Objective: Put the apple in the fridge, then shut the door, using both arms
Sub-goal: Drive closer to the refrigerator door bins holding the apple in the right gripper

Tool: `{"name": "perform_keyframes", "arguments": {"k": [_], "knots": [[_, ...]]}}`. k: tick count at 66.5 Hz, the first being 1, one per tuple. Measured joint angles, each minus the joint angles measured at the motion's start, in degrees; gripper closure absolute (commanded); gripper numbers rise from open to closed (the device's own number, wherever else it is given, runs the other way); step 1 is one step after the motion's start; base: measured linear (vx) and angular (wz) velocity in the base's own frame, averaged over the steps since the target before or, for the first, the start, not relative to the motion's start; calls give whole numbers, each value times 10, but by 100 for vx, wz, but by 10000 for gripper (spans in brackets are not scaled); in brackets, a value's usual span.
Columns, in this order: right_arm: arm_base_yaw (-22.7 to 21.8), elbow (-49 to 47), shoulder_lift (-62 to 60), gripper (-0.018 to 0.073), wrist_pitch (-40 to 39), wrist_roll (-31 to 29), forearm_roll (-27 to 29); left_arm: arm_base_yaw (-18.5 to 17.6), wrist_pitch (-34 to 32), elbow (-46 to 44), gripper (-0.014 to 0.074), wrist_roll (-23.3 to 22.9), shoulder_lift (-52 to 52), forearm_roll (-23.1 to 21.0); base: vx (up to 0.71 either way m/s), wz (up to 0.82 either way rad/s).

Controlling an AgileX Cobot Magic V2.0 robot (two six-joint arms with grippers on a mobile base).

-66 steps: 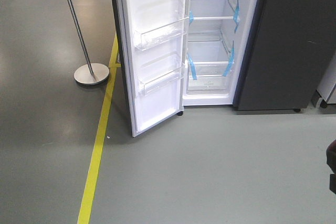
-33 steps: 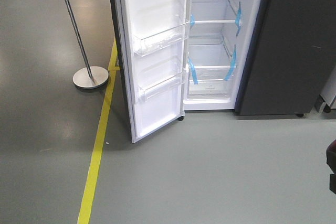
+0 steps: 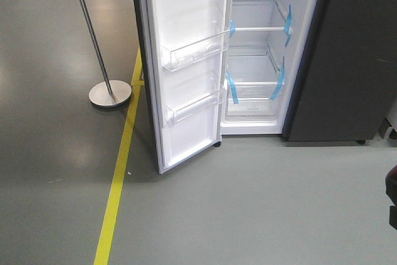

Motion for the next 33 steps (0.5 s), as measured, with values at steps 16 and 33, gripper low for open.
{"name": "perform_keyframes", "arguments": {"k": [16, 33], "knots": [[0, 0, 0, 406, 0, 0, 0, 0, 0, 0, 602, 0, 0, 0, 6, 2], [0, 0, 0, 406, 0, 0, 0, 0, 0, 0, 602, 0, 0, 0, 8, 2]]}}
